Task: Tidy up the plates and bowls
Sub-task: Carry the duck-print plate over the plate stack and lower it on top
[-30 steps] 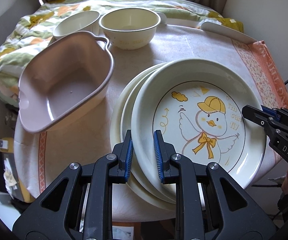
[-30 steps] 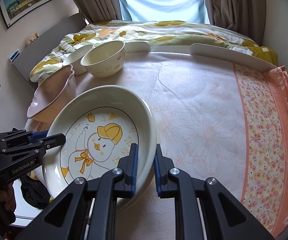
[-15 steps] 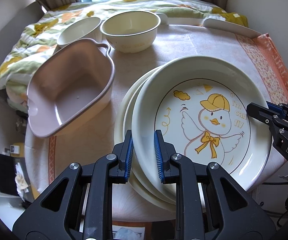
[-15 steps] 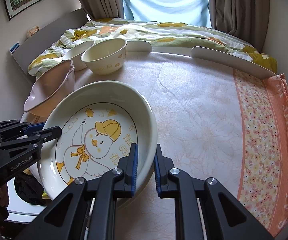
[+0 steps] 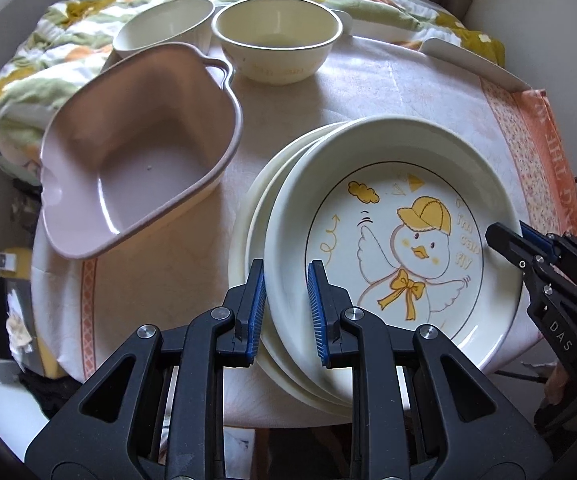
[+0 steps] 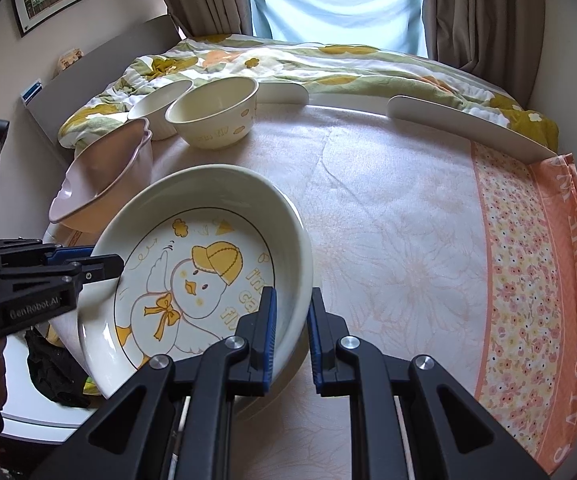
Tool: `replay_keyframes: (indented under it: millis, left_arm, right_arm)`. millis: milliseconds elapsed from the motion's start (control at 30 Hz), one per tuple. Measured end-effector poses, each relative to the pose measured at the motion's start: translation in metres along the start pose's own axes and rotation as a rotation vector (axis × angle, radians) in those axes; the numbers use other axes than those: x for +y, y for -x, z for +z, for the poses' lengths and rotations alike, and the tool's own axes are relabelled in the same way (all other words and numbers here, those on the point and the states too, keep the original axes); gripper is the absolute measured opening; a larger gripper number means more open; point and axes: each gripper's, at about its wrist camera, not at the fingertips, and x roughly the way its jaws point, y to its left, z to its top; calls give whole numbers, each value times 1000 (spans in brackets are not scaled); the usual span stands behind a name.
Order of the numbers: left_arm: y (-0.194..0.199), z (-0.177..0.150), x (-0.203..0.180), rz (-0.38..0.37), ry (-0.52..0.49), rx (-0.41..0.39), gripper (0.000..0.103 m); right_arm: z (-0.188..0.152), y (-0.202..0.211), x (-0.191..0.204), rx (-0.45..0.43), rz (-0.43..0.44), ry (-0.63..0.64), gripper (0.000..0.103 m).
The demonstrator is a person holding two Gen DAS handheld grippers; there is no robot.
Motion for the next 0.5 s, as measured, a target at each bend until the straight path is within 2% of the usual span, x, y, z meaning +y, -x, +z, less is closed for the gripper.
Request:
replay_keyframes:
  millis: [133, 267, 500]
  left_arm:
    - [2, 0, 2, -4, 13, 1, 18]
    - [3, 3, 12, -57, 60, 13, 18]
    - [3, 2, 15, -73, 78, 21, 18]
  right_arm:
    - [0, 0, 0, 2, 4, -6, 14]
    - [-1, -1, 0, 7, 9, -11, 14]
    - [-2, -2, 0, 10, 8, -13, 14]
